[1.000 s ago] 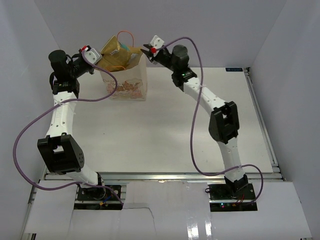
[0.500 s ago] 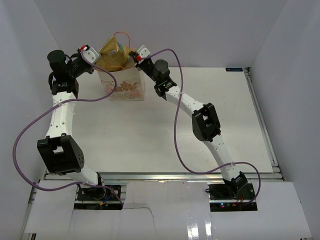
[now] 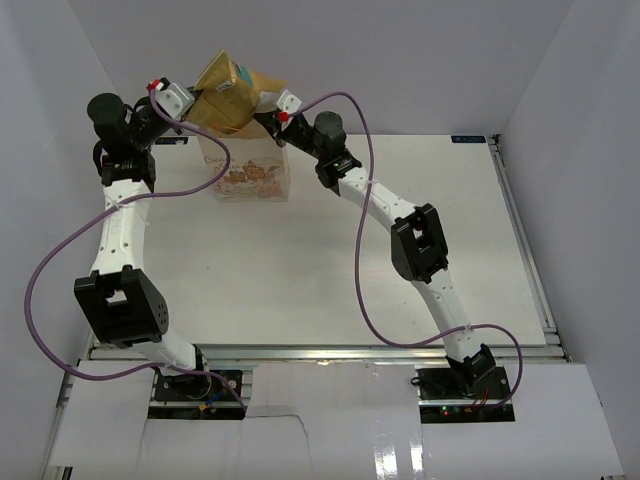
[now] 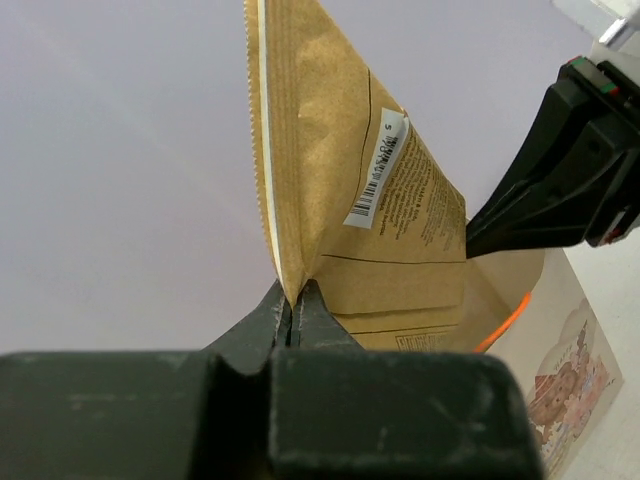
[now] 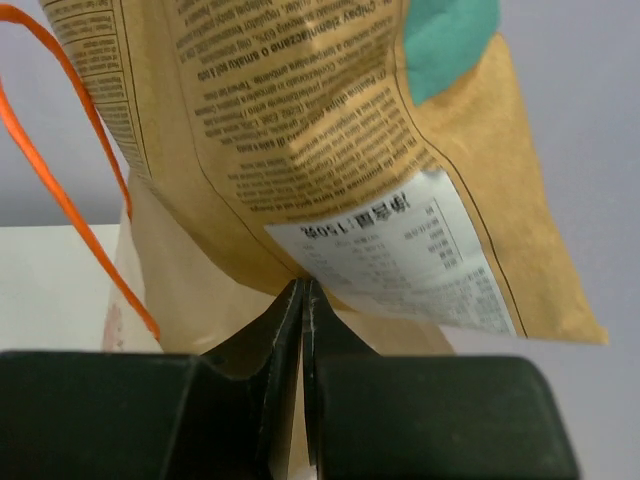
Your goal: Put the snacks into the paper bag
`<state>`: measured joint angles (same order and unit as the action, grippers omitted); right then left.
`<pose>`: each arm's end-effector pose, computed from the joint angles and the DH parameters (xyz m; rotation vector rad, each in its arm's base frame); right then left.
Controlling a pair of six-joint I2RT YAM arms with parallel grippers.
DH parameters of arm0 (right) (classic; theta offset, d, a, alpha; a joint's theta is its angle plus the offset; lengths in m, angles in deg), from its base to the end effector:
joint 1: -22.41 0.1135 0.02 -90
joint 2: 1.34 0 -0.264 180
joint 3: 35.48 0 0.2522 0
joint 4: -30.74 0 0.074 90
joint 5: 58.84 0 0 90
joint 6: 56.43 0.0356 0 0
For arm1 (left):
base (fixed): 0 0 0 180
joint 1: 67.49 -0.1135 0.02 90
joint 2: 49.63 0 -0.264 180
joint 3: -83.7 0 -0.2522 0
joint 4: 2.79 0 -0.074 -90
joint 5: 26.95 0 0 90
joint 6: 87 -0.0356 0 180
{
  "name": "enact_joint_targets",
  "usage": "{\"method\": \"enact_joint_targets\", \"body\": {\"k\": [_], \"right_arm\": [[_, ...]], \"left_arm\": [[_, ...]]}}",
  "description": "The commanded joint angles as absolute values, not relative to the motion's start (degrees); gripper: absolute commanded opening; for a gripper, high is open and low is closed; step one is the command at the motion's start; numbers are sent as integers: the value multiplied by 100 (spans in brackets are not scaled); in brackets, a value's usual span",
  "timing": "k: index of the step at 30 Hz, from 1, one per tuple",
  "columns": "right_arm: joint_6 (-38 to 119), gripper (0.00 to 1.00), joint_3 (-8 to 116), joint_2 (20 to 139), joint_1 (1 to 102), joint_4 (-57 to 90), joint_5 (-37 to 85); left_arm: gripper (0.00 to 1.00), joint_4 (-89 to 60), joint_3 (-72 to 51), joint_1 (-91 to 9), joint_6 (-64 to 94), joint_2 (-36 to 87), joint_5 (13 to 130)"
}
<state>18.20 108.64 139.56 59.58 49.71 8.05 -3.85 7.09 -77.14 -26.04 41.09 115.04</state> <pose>0.4502 0.3589 0.3345 -0.8457 0.9009 0.5699 0.3629 0.0333 0.4521 0.9411 1.0990 -0.0669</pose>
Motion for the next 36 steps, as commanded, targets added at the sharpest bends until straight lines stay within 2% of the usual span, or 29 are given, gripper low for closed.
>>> {"method": "enact_joint_targets", "body": {"k": [1,7,13,17,19,27,36], "right_arm": [[2038,8,11125,13560,6021,4994,1327],[2312,8,10933,13157,5889,5705,2596],[2189,8,10660,12927,5862,6101,2948],[2057,8,11212,13365,5871,5988,3063],[2013,8,11599,13708,5889,5821,3081],[1653,8,11626,14192,6064,5724,2564],[1556,8,11425,14132,6223,5416,2009]], "left_arm": [[0,58,712,-7734,-2556,3880,11658],[0,-152,500,-7804,-2864,3686,11526],[0,-258,526,-7830,-3013,3659,11490],[0,-267,562,-7839,-3005,3668,11552],[0,-267,588,-7830,-2987,3668,11587],[0,-267,658,-7830,-2961,3606,11648],[0,-223,729,-7830,-2794,3589,11868]]}}
